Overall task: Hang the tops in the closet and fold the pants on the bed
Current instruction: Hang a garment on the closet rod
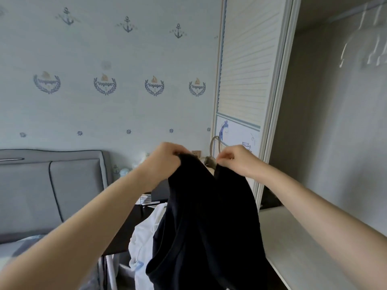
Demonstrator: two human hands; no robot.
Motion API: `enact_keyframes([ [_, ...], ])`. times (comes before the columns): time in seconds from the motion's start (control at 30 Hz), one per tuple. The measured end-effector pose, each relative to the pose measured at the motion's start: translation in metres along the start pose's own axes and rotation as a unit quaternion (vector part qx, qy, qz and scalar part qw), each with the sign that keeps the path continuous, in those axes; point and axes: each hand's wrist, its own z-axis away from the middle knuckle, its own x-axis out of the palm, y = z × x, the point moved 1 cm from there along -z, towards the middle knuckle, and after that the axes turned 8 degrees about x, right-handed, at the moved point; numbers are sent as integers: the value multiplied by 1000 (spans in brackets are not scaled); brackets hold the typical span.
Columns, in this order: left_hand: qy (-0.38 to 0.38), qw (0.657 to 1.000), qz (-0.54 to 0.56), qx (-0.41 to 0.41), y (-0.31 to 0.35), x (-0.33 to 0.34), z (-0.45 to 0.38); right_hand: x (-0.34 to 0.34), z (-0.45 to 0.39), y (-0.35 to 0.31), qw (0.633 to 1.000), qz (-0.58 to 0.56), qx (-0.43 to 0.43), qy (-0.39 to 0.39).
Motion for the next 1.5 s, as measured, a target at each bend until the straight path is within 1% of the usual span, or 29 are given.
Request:
enact_keyframes([
  [0.03, -6, 1000, -18, 2, 11, -4, -8, 3, 5, -2, 1000, 2, -4, -27],
  [0.1, -17, 998, -52, 8, 33, -10, -23, 4, 16, -12, 998, -44, -8, -39],
  [0.17, -23, 996, -87, 17, 50, -12, -35, -2, 29, -29, 988, -153, -10, -13],
  [0.23, -31, 992, -122, 25, 61, -10, -45, -7, 41, -47, 969, -245, -26, -25],
  [0.27, -31, 990, -135, 25, 65, -8, -49, -9, 47, -55, 969, -240, -32, -40],
  [0.3, -30, 990, -139, 20, 66, -6, -51, -7, 52, -63, 977, -203, -28, -50],
  [0.33, -30, 991, -132, 16, 67, -2, -55, -5, 55, -67, 987, -155, -17, -38],
  [0.4, -23, 994, -103, 9, 64, 5, -59, 4, 54, -70, 997, -74, 4, 28],
  [0.47, -23, 995, -91, 14, 60, 10, -60, 10, 51, -65, 996, -19, 13, 86],
  [0.5, -23, 995, -94, 20, 57, 10, -61, 10, 49, -61, 995, 6, 18, 98],
  [0.63, -61, 991, -110, 37, 47, 0, -66, -6, 44, -42, 990, 86, 28, 106],
  [0.7, -80, 987, -121, 64, 44, -5, -71, -13, 41, -35, 986, 117, 34, 114],
  [0.77, -76, 976, -170, 112, 42, -6, -74, -20, 38, -28, 979, 144, 45, 135],
  [0.83, -43, 952, -260, 157, 37, -7, -77, -30, 33, -23, 974, 161, 74, 144],
  [0.9, -14, 930, -322, 176, 26, -10, -80, -46, 31, -17, 970, 147, 118, 155],
  [0.97, 1, 917, -359, 171, 8, -15, -84, -65, 31, -13, 962, 125, 148, 194],
  [1.07, -3, 894, -426, 143, -23, -18, -91, -91, 37, -9, 945, 120, 157, 259],
  [1.1, -12, 896, -426, 125, -31, -18, -94, -97, 40, -7, 941, 125, 164, 269],
  [1.13, -31, 908, -406, 103, -37, -18, -97, -101, 43, -5, 937, 131, 177, 272],
  [1.2, -96, 938, -327, 64, -43, -18, -105, -108, 48, 0, 931, 134, 221, 259],
  [1.27, -179, 960, -216, 25, -42, -18, -110, -111, 56, 6, 928, 96, 282, 225],
  [1.3, -213, 965, -151, 2, -40, -17, -111, -111, 60, 9, 926, 57, 310, 206],
  [1.33, -244, 966, -81, -22, -38, -18, -111, -111, 66, 13, 925, 3, 329, 190],
  [1.4, -302, 949, 54, -69, -32, -15, -110, -112, 76, 23, 911, -152, 355, 148],
  [1.43, -310, 937, 133, -93, -29, -10, -112, -115, 82, 28, 895, -234, 356, 127],
  [1.47, -297, 922, 216, -121, -26, -5, -116, -117, 86, 32, 879, -302, 351, 113],
  [1.5, -263, 909, 291, -142, -26, -1, -120, -120, 89, 35, 866, -351, 340, 108],
])
